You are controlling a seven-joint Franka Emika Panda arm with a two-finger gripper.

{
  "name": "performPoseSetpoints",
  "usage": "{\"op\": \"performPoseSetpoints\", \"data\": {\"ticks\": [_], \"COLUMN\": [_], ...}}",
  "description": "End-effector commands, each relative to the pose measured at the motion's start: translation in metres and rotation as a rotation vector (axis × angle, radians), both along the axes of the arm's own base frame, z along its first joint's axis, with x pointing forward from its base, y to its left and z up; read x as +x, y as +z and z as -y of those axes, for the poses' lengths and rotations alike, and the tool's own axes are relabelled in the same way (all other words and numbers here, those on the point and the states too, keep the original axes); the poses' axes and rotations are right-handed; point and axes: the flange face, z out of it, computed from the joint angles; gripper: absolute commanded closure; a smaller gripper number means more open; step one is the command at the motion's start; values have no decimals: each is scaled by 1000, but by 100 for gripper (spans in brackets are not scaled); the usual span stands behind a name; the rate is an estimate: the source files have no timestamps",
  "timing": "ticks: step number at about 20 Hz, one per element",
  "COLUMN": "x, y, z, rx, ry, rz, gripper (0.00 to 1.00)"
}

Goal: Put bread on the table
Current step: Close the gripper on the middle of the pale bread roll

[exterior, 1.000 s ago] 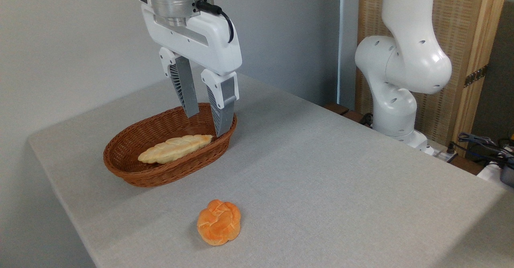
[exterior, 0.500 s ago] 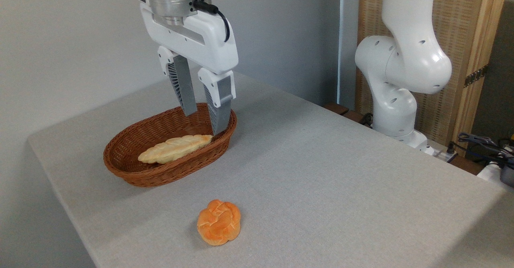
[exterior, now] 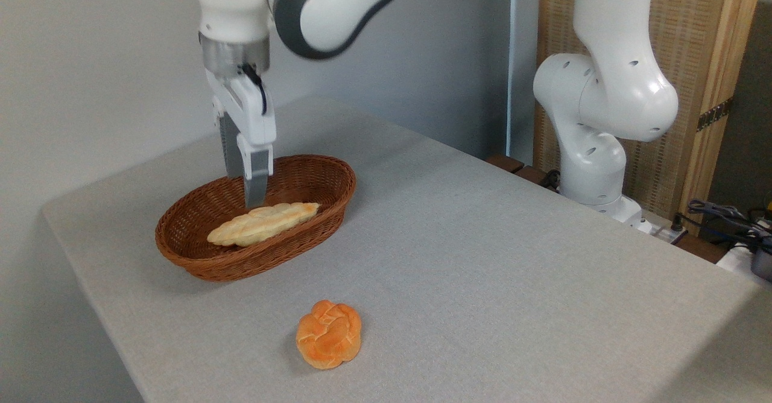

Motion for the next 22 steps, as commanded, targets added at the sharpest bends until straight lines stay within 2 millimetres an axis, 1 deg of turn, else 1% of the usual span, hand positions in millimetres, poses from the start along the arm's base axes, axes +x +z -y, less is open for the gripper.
{"op": "performPoseSetpoints", "data": {"ticks": [1,2,3,5,6,10,11,12,13,14,16,20,22], "x": [-10,-12,-12,-11,-9,-9,-9,-9,-9,-8,-8,-6,-4], "y": [-29,-38,-52,-66,-71,-79,-82,-81,-81,-80,-78,-73,-68], "z": [0,-2,-4,-4,-5,-3,-2,-2,-2,-2,-3,-5,-8], "rx": [-19,-3,30,104,123,140,140,139,138,134,126,121,116], "ry": [30,17,-2,-51,-64,-80,-83,-80,-77,-70,-59,-45,-23], "rz": [29,18,8,14,14,7,2,3,3,2,3,11,17], "gripper": [0,0,0,0,0,1,18,43,58,69,76,77,83]}}
